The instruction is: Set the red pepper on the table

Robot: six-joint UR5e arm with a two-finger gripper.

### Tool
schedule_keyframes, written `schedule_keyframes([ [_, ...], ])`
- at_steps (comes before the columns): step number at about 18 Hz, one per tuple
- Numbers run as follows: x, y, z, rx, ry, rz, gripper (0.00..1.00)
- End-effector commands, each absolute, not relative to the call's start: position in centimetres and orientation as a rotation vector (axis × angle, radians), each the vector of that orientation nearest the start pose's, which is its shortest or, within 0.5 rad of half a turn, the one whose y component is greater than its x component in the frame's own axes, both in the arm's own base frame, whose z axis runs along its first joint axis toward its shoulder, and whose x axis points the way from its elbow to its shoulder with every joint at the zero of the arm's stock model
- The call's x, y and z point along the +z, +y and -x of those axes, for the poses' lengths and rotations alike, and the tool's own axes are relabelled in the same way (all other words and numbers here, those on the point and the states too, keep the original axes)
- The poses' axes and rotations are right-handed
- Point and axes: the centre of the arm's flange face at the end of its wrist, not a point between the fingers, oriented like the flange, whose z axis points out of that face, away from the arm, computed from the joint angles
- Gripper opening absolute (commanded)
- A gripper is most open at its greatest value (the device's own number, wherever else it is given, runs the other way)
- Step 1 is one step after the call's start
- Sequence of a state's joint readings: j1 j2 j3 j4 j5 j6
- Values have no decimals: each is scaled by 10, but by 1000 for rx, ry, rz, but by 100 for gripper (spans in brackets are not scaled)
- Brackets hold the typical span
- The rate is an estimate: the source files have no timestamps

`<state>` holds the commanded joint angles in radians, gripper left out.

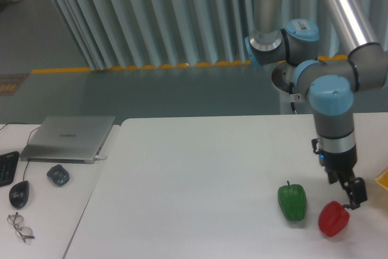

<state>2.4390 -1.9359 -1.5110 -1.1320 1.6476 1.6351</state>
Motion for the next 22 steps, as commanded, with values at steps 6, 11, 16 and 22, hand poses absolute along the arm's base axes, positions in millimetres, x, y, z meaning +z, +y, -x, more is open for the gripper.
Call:
schedule_keyframes([
  [6, 387, 492, 434, 148, 1194, 2893, 100],
  [11, 398, 465, 456, 124, 1257, 2873, 100],
  [16, 408, 446, 468, 110, 1232, 2860, 100],
  [22, 408, 445, 469, 108, 1245, 2855, 100],
])
